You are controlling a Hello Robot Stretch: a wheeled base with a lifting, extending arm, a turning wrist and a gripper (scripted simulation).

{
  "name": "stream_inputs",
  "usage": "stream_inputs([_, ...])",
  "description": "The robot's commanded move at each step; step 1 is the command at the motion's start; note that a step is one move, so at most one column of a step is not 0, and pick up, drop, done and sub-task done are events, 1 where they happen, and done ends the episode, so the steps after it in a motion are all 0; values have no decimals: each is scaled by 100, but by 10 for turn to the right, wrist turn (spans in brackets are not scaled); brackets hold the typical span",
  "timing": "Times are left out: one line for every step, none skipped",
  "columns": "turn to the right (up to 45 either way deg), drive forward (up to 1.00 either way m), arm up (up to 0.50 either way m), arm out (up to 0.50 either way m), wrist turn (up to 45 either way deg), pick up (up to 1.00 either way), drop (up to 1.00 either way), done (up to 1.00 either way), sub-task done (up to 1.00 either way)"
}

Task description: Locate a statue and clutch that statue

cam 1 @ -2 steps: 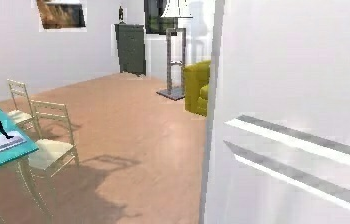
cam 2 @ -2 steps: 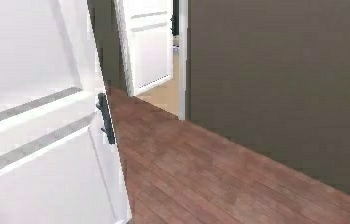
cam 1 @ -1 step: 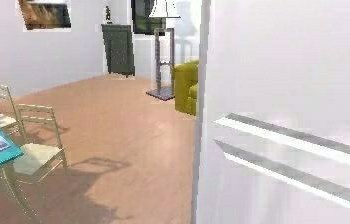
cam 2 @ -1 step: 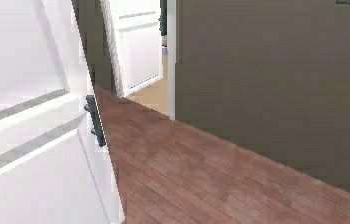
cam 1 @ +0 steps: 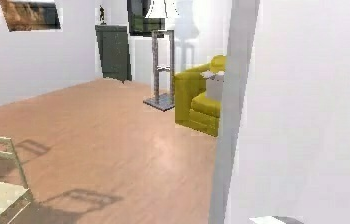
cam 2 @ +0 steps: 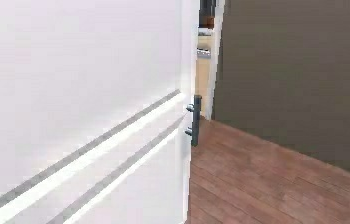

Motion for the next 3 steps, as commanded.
stream_inputs([-450, 0, 0, 0, 0, 0, 0, 0, 0])
stream_inputs([-270, 0, 0, 0, 0, 0, 0, 0, 0])
stream_inputs([0, 35, 0, 0, 0, 0, 0, 0, 0])
